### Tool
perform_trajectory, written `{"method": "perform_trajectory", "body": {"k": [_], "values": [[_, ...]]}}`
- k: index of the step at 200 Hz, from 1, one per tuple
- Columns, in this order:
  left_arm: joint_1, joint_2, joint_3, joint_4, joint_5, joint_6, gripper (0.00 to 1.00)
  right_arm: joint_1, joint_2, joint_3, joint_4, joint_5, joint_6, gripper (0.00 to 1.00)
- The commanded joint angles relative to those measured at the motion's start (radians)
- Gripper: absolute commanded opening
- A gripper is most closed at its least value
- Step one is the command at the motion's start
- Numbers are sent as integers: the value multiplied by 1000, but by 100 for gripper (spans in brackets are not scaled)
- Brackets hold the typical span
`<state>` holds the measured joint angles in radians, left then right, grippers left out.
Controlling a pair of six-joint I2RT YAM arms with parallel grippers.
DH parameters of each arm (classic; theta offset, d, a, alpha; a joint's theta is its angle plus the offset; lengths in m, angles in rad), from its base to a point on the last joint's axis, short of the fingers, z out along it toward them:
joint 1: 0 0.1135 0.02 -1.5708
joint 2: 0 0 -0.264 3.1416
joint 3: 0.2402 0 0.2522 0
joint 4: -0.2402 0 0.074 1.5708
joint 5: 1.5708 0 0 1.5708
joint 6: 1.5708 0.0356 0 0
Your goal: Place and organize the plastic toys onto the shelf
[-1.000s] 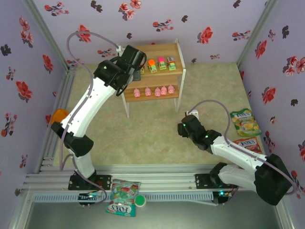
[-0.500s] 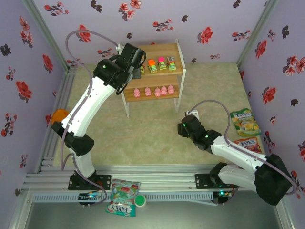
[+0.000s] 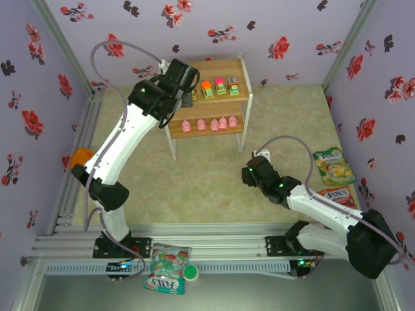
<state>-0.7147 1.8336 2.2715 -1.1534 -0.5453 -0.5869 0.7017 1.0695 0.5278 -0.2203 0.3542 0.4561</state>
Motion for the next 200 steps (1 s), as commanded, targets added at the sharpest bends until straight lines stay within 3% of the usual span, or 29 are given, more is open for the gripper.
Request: {"method": "perform_trajectory", "body": {"k": [1, 200], "values": [[7, 14, 28, -1, 0, 15, 40, -6, -16, 6, 11, 1, 9, 61], [-1, -11, 30, 10, 21, 1, 47, -5, -14, 7, 15, -3, 9, 62]]}}
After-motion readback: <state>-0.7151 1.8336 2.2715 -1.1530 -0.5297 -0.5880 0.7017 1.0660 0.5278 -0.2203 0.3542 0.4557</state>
